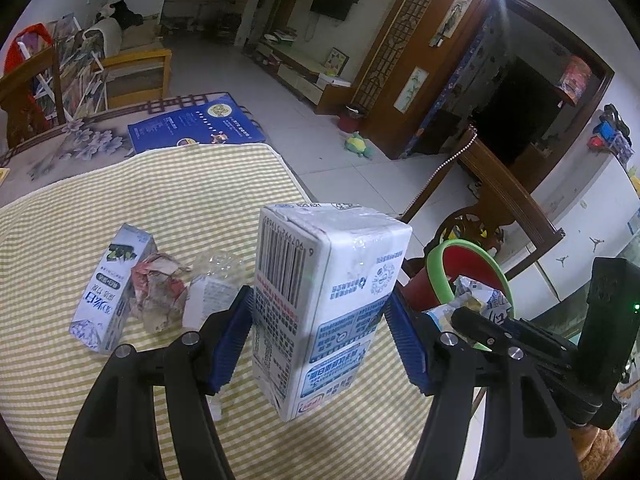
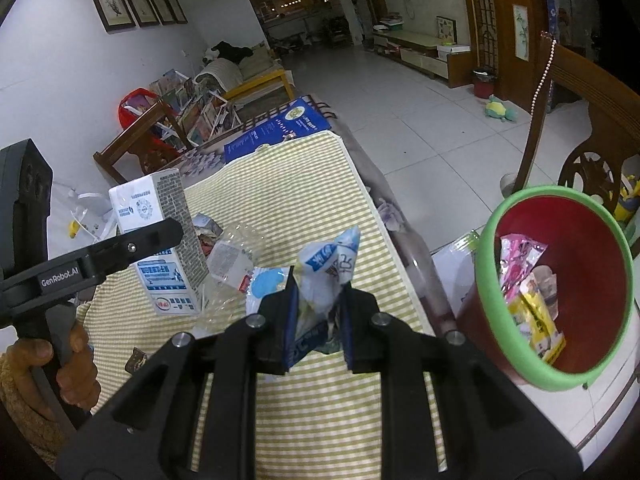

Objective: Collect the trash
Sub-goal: 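Carry the milk carton and blue-white wrapper over the red bucket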

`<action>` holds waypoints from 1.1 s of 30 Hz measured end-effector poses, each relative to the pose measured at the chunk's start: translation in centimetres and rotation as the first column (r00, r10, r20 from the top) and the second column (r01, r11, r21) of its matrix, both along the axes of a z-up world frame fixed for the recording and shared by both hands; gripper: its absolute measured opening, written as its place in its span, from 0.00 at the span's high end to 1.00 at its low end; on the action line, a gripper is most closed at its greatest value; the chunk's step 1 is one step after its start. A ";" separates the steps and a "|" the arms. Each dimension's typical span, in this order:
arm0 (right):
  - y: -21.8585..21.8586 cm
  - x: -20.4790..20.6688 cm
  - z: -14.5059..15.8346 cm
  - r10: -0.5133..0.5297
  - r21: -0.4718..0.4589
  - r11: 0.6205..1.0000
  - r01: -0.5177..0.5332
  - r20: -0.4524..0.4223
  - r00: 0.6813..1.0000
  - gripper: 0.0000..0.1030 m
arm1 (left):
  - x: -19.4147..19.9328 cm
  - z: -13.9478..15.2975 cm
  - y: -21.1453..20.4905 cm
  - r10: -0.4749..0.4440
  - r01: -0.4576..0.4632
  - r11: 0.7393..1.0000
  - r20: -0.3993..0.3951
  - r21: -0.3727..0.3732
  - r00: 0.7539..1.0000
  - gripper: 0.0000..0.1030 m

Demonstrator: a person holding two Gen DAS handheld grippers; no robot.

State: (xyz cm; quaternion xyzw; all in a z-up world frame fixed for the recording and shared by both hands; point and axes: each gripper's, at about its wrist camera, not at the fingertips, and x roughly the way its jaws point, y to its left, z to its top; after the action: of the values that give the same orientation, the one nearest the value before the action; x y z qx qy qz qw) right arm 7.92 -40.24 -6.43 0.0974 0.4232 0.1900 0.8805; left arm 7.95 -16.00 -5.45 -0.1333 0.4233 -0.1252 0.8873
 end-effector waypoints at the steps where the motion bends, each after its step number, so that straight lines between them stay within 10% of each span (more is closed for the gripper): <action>1: -0.2 0.2 0.0 0.001 0.001 1.000 -0.001 0.001 1.000 0.82 | 0.1 0.0 -0.2 0.003 -0.003 1.000 0.000 0.002 1.000 0.39; 33: -12.0 2.7 -0.2 -0.104 0.056 0.993 0.103 0.025 0.994 0.82 | 4.0 1.7 -11.3 -0.052 0.050 0.997 0.027 0.064 0.998 0.39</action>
State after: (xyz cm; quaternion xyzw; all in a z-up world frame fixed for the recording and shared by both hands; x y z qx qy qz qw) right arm 10.67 -52.26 -6.61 0.1407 0.3999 0.1570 0.8920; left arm 11.97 -27.32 -3.74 -0.0923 0.4174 -0.1360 0.8937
